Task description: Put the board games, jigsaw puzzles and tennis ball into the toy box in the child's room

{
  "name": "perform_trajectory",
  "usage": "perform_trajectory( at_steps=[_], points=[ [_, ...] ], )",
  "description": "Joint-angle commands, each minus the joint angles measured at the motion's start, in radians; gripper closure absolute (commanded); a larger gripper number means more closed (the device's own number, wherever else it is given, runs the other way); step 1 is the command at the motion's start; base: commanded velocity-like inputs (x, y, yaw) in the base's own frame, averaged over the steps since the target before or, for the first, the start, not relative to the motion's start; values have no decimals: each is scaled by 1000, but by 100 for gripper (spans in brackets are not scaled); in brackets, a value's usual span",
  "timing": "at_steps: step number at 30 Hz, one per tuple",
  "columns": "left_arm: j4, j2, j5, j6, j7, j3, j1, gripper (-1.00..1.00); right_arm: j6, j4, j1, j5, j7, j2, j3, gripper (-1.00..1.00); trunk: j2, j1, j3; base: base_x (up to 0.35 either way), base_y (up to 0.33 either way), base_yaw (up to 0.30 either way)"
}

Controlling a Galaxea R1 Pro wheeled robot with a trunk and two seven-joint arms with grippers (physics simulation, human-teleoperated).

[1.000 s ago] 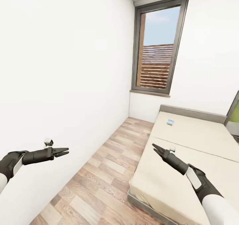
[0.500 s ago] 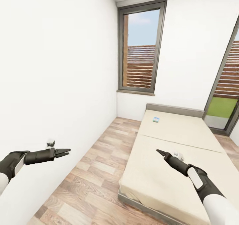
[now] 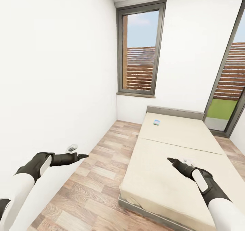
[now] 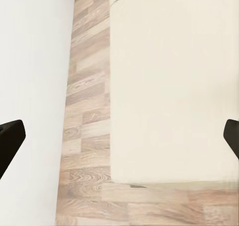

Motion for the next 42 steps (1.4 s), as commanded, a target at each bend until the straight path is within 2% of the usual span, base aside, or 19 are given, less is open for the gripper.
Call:
perform_trajectory(
  at_steps=[1, 3, 6, 10, 38, 42],
  points=[
    [-7, -7, 2, 7, 16, 1, 0, -100, 7, -8, 0, -1, 2, 1, -2, -100, -1, 0, -1, 0, 0, -2],
    [-23, -22, 2, 8, 97, 1, 0, -100, 10, -33, 0, -1, 0, 3, 8, -100, -1, 0, -1, 0, 0, -1],
    [-32, -27, 4, 6, 194, 6, 1, -100, 13, -59, 0, -2, 2, 5, 14, -100, -1, 0, -1, 0, 0, 0],
    [-35, -26, 8, 3, 240, 9, 1, -100, 14, -72, 0, -3, 15, 7, 17, -100, -1, 0, -1, 0, 0, 0],
    [-36, -21, 11, 1, 250, 7, 2, -100, 27, -94, 0, -18, 28, 12, 12, -100, -1, 0, -1, 0, 0, 2],
    [-36, -21, 11, 1, 250, 7, 2, -100, 28, -96, 0, -19, 53, 9, 11, -100, -1, 0, -2, 0, 0, -105]
  ],
)
